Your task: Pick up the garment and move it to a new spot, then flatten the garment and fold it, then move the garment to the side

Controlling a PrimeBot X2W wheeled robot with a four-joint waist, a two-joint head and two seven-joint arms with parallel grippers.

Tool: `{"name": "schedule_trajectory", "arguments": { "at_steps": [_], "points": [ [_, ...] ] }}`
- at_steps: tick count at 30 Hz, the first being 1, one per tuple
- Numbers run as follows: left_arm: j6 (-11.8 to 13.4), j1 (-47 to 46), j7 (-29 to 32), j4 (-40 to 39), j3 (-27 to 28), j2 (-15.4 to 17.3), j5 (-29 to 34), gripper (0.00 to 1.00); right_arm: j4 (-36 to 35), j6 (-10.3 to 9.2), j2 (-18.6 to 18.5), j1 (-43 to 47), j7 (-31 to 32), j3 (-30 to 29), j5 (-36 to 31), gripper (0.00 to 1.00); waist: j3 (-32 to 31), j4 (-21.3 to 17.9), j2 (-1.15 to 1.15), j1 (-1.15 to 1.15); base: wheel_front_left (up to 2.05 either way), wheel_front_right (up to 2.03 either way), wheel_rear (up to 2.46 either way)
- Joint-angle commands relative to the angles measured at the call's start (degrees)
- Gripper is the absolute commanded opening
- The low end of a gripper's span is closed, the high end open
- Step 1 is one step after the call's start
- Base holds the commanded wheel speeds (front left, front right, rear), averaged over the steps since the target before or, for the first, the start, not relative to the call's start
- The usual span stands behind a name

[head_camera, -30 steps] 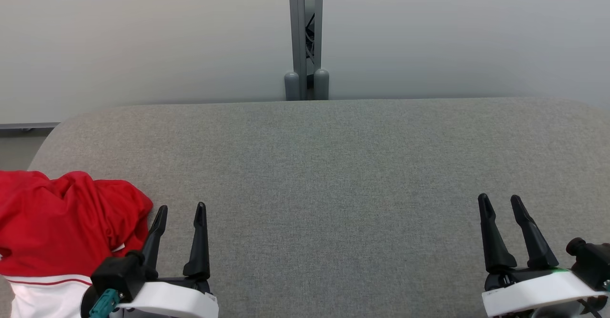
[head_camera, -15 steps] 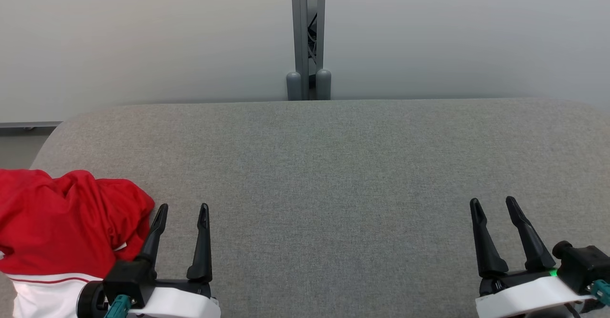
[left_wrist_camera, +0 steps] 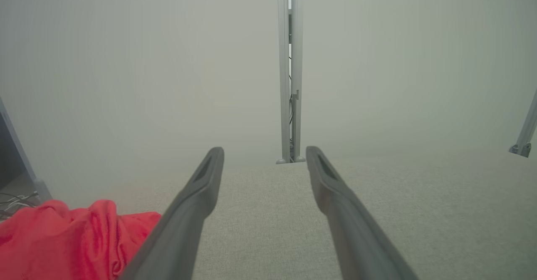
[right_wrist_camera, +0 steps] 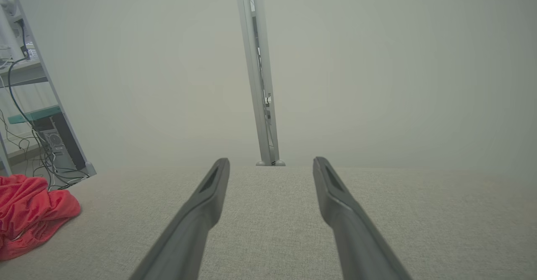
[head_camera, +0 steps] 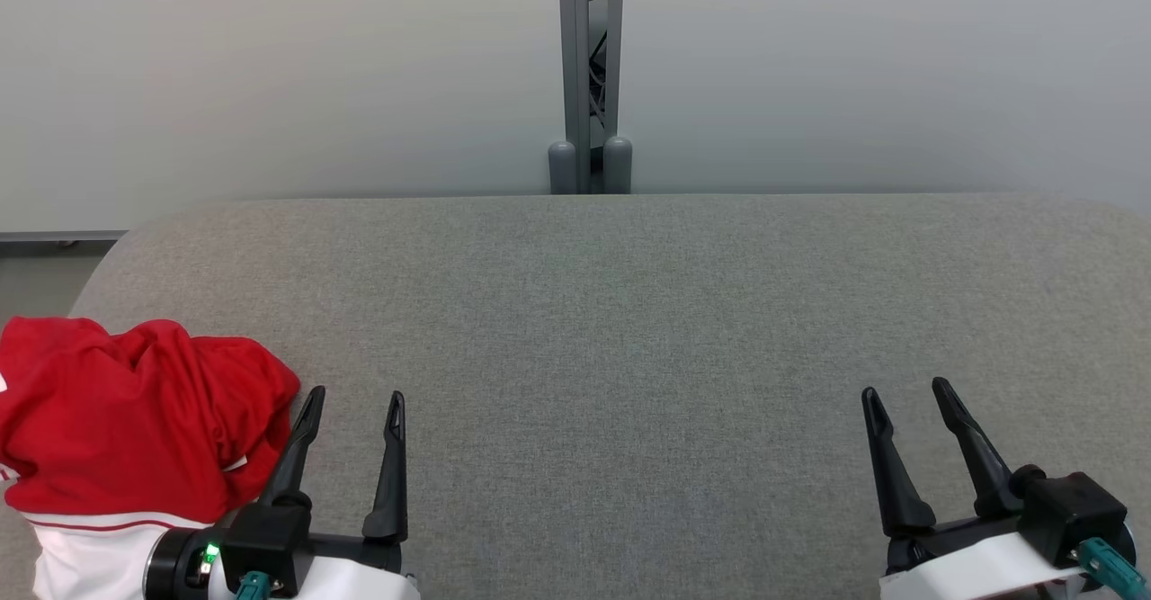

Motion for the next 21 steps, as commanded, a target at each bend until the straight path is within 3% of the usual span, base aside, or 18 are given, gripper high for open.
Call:
{"name": "schedule_trajectory", "arguments": {
  "at_steps": [1, 21],
  "points": [
    [0.31, 0.33, -0.39, -0.54, 0.05, 0.37, 1.45, 1.00, 0.10, 0.10, -0.50, 0.16, -0.63, 0.17, -1.32, 1.00, -0.08, 0.08, 0.00, 0.00, 0.00, 0.00, 0.00],
    [-1.62, 1.27, -1.60, -0.03, 1.62, -0.88, 5.83, 1.00, 1.18, 0.07, -0.61, 0.49, -2.40, 1.89, -7.13, 1.00, -1.01, 0.92, 0.00, 0.00, 0.00, 0.00, 0.00]
  ]
}}
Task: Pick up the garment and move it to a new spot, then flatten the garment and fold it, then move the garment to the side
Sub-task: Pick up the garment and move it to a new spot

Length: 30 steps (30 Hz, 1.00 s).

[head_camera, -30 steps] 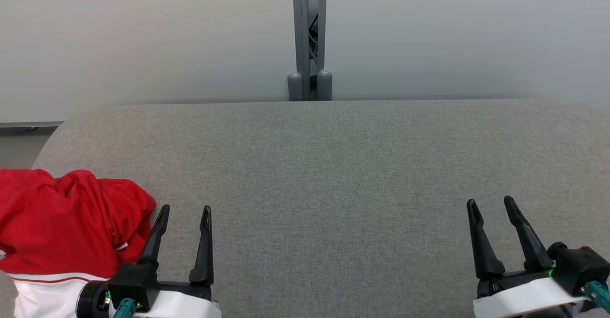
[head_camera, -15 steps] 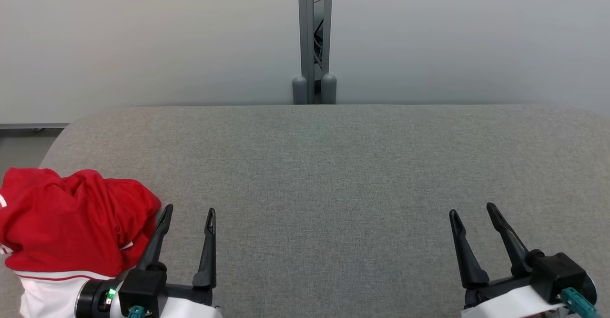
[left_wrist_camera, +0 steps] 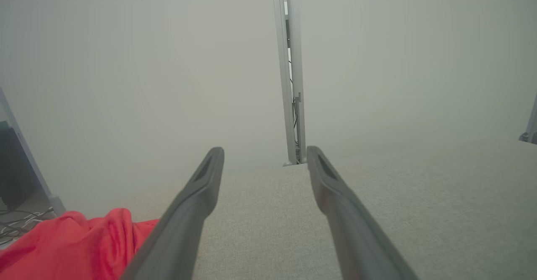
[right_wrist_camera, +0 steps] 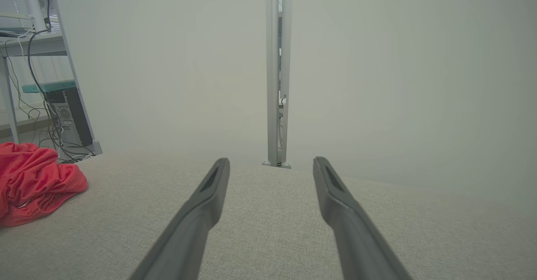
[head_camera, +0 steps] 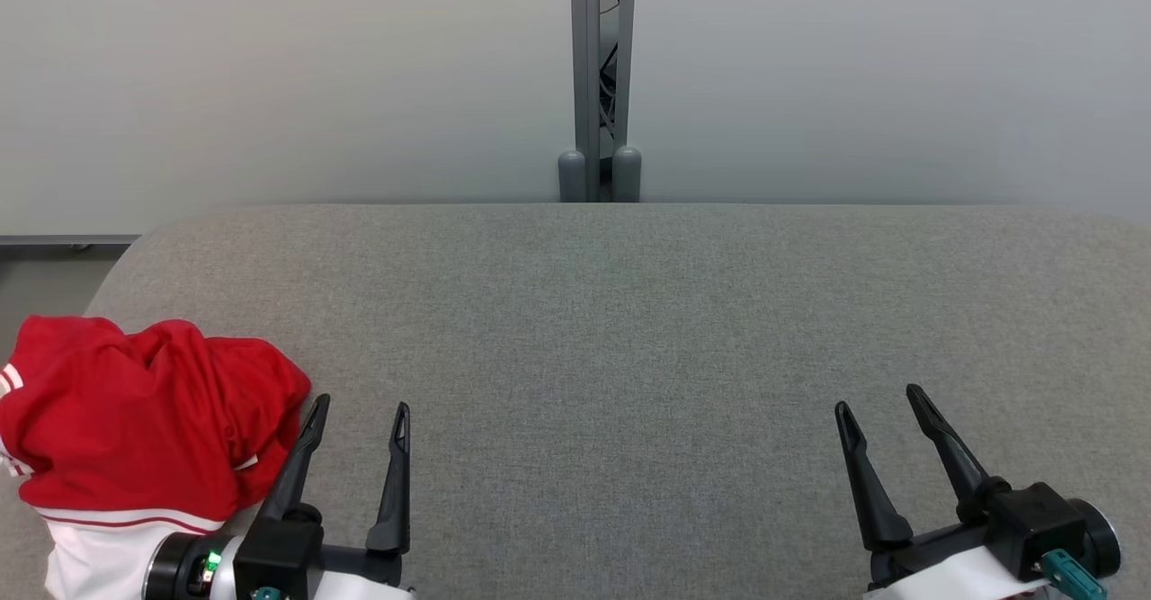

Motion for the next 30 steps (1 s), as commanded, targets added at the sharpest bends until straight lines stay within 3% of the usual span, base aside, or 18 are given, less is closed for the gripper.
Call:
{"name": "schedule_trajectory", "arguments": {
  "at_steps": [1, 13, 30],
  "points": [
    [-0.33, -0.08, -0.26, 0.10, 0.40, -0.01, 0.14, 1.00, 0.09, 0.02, -0.48, 0.38, -0.44, -0.01, -0.41, 1.00, -0.01, 0.02, 0.00, 0.00, 0.00, 0.00, 0.00],
    [-1.29, -0.68, -0.26, 1.15, 0.91, -0.58, -0.17, 1.00, 0.21, 0.02, -0.44, 0.85, -0.40, -0.17, 0.14, 1.00, -0.16, 1.96, 0.00, 0.00, 0.00, 0.00, 0.00],
    [-1.53, -0.46, -0.25, 1.65, 2.89, -1.07, -0.56, 1.00, 0.17, 0.02, -0.44, 0.88, -0.39, 1.55, 1.42, 1.00, 0.50, 16.41, 0.00, 0.00, 0.00, 0.00, 0.00]
  ]
}}
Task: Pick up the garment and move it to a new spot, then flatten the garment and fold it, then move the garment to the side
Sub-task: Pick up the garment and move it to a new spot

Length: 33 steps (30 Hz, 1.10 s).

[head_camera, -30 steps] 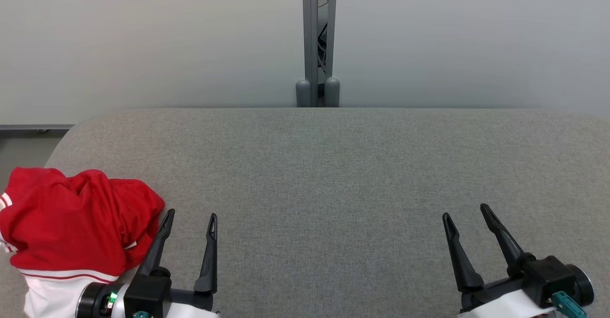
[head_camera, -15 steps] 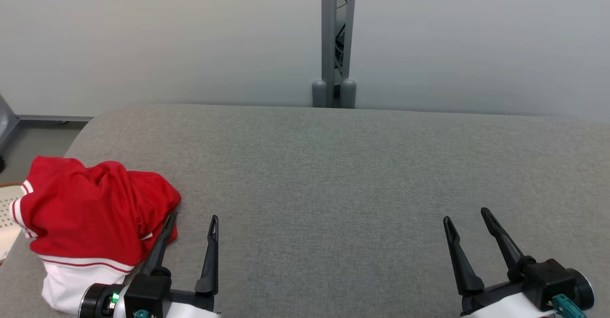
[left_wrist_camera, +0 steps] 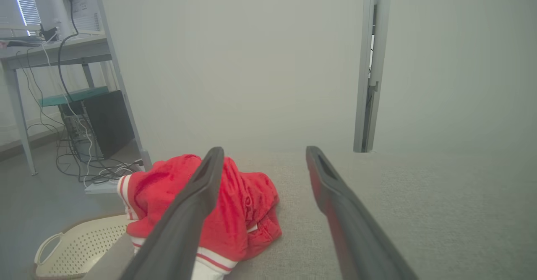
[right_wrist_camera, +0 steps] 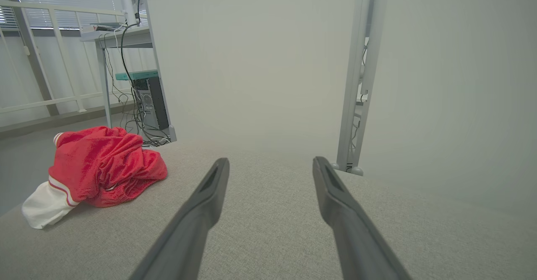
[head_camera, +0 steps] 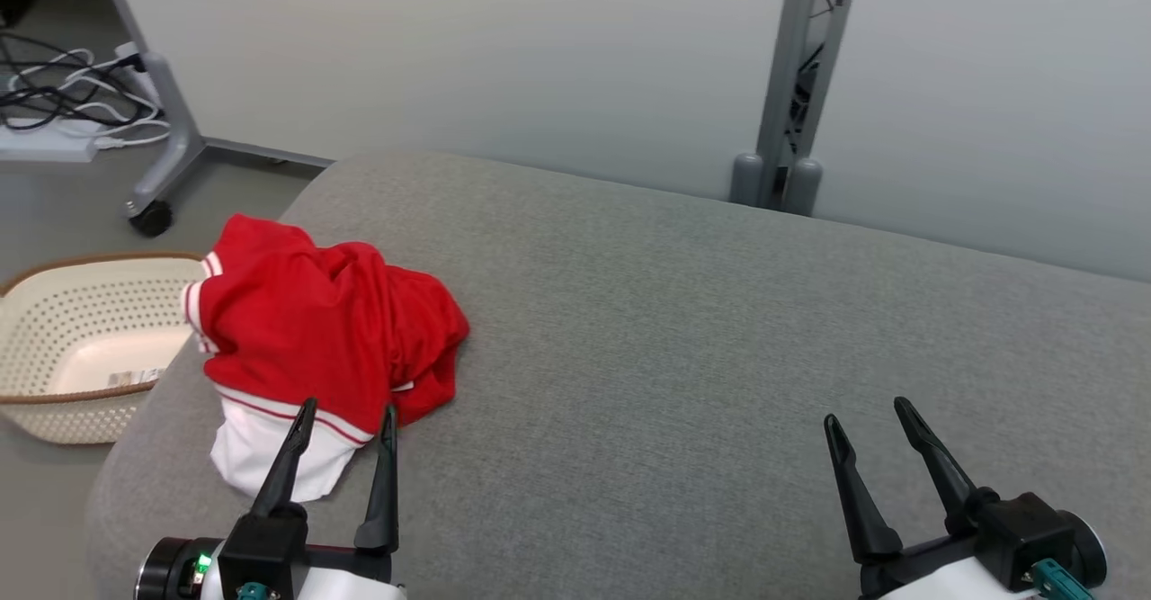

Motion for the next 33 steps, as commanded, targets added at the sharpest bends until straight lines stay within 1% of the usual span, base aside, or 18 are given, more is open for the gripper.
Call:
{"name": "schedule_trajectory", "arguments": {
  "at_steps": [1, 8, 11, 20, 28, 31, 33],
  "points": [
    [-0.04, -0.30, -0.25, 0.01, 0.23, 0.25, -0.29, 1.00, -0.09, 0.00, -0.36, 0.19, -0.32, -0.05, 0.25, 1.00, -0.08, 2.93, 0.00, 0.00, 0.00, 0.00, 0.00],
    [-0.08, -0.30, -0.24, 0.16, 1.13, 0.04, -1.35, 1.00, -0.55, 0.00, -0.36, -0.01, -0.32, 0.98, 0.23, 1.00, -0.07, 8.73, 0.00, 0.00, 0.00, 0.00, 0.00],
    [0.53, -0.19, -0.24, -0.26, 1.70, -0.06, -1.97, 1.00, -0.45, 0.00, -0.37, -1.22, -0.29, 2.19, -0.38, 1.00, 1.02, 9.77, 0.00, 0.00, 0.00, 0.00, 0.00],
    [2.55, 0.92, -0.24, -2.67, 3.38, -0.17, -4.10, 1.00, 1.24, 0.00, -0.37, -4.34, -0.21, 4.63, -1.48, 1.00, 3.33, 11.42, 0.00, 0.00, 0.00, 0.00, 0.00],
    [2.76, 0.98, -0.24, -2.85, 3.39, -0.18, -5.95, 1.00, 1.62, 0.00, -0.38, -4.84, -0.21, 5.15, -1.69, 1.00, 4.24, 11.81, 0.00, 0.00, 0.00, 0.00, 0.00],
    [2.89, -0.56, -0.24, -2.34, 2.97, -0.19, -8.63, 1.00, 1.64, 0.00, -0.38, -4.85, -0.21, 4.77, -2.55, 1.00, 5.17, 11.79, 0.00, 0.00, 0.00, 0.00, 0.00],
    [2.35, -1.80, -0.24, -1.26, 2.61, -0.18, -10.80, 1.00, 1.49, 0.00, -0.38, -4.86, -0.21, 4.33, -3.10, 1.00, 5.93, 11.74, 0.00, 0.00, 0.00, 0.00, 0.00]
  ]
}}
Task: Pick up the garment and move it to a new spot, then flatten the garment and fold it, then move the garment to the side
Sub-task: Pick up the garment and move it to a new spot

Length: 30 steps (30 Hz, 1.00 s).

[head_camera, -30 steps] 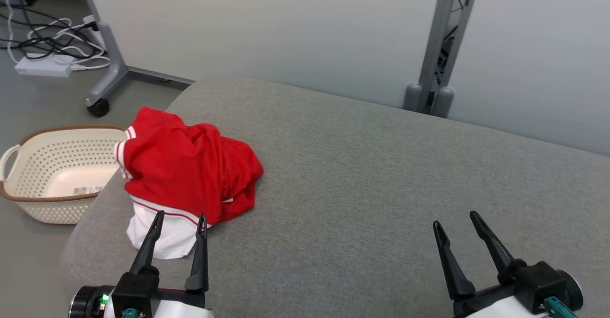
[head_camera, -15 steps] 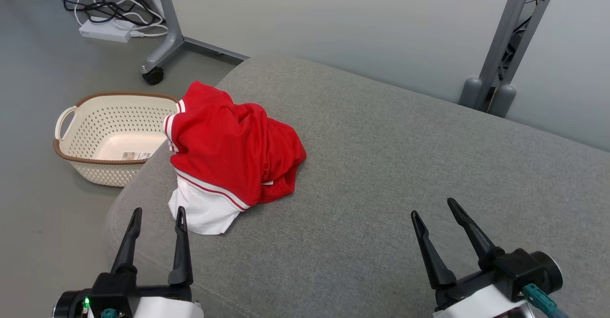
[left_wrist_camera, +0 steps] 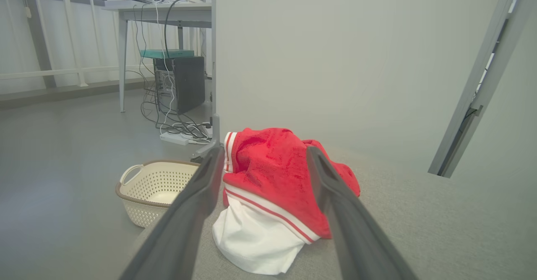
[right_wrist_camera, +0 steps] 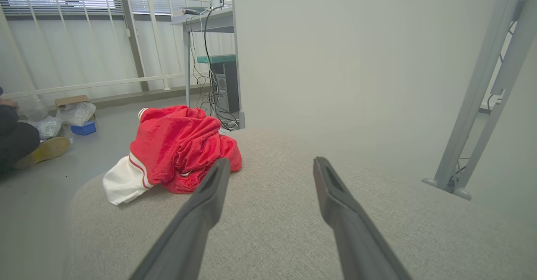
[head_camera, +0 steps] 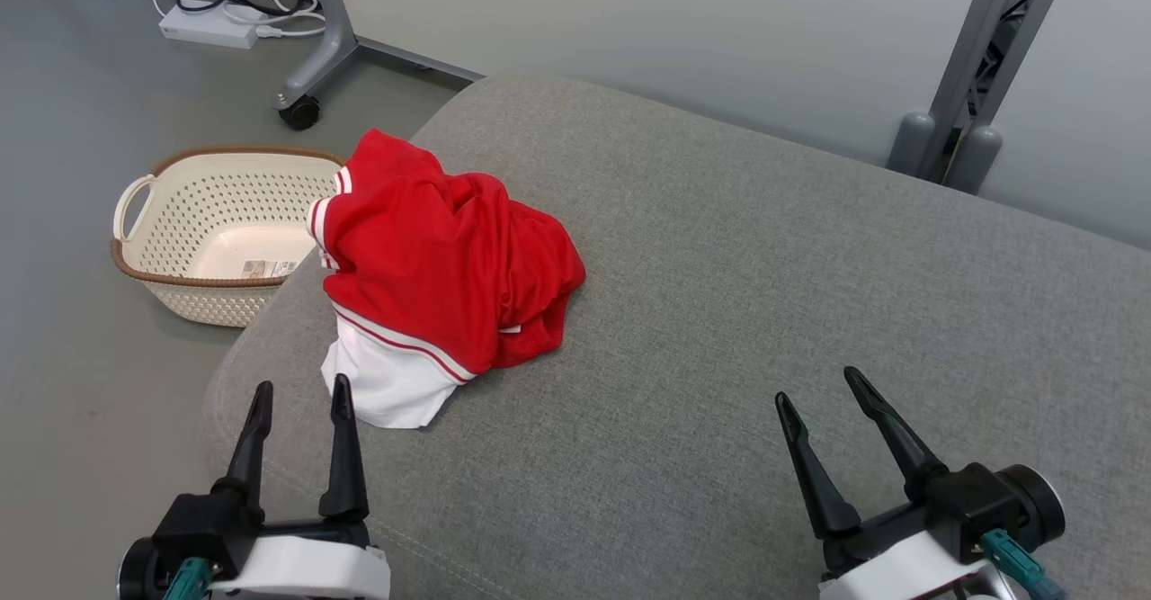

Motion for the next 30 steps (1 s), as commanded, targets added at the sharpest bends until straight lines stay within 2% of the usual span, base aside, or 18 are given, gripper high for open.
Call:
{"name": "schedule_trajectory", "arguments": {
  "at_steps": [1, 9, 17, 26, 30],
  "points": [
    [-0.70, -1.67, -0.23, 1.62, -0.40, 0.13, -0.91, 1.00, -0.12, 0.00, -0.41, -0.18, -0.07, -0.59, -0.60, 1.00, 0.75, -0.09, 0.00, 0.00, 0.00, 0.00, 0.00],
    [-2.65, -13.61, -0.24, 13.85, -0.41, 0.20, -2.69, 1.00, -1.00, 0.00, -0.38, 0.75, -0.07, -2.61, -3.70, 1.00, 4.26, -0.43, 0.00, 0.00, 0.00, 0.00, 0.00],
    [-2.87, -29.18, 0.10, 30.00, 3.18, 0.36, -7.09, 1.00, -1.23, 0.00, -1.46, -2.75, -0.06, -1.97, -6.60, 1.00, 11.59, -4.79, 0.00, 0.00, 0.00, 0.00, 0.00],
    [-1.60, -40.35, 5.11, 45.25, 6.47, 3.54, -10.53, 1.00, -1.40, 0.00, -1.84, -5.52, -0.06, -1.76, -7.20, 1.00, 16.44, -8.85, 0.00, 0.00, 0.00, 0.00, 0.00],
    [-2.11, -43.17, 8.06, 50.38, 6.94, 5.14, -11.41, 1.00, -1.54, 0.00, -1.75, -6.17, -0.07, -2.02, -7.20, 1.00, 17.47, -9.96, 0.00, 0.00, 0.00, 0.00, 0.00]
  ]
}}
